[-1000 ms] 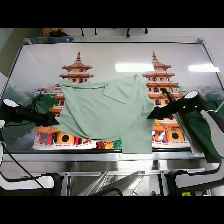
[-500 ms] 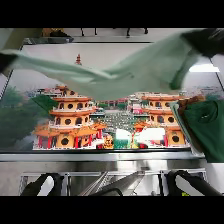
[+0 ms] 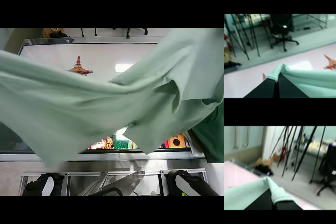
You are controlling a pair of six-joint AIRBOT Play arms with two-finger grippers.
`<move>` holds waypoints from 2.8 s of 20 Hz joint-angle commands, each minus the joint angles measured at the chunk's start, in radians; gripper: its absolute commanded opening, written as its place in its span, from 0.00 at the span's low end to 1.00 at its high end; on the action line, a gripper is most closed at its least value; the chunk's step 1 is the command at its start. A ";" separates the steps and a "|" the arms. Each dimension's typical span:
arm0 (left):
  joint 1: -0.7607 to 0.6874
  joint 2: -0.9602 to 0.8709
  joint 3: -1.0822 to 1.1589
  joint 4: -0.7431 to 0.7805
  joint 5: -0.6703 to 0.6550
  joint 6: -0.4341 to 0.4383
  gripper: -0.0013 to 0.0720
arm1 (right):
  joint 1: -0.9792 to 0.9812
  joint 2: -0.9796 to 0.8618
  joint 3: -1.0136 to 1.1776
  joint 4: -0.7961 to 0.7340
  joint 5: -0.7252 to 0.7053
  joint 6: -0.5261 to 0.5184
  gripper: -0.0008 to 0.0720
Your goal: Fold the shirts.
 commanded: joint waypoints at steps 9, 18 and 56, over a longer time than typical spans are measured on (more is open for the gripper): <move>-0.019 -0.819 -0.333 0.041 0.119 0.042 0.03 | 0.002 -0.691 -0.282 -0.105 -0.047 0.023 0.04; -0.075 -1.276 0.070 0.042 0.104 -0.024 0.03 | 0.001 -0.995 -0.084 -0.016 -0.236 -0.011 0.04; -0.075 -1.091 -0.362 0.188 -0.261 -0.204 0.96 | -0.199 -0.745 -0.048 -0.291 0.476 0.320 0.54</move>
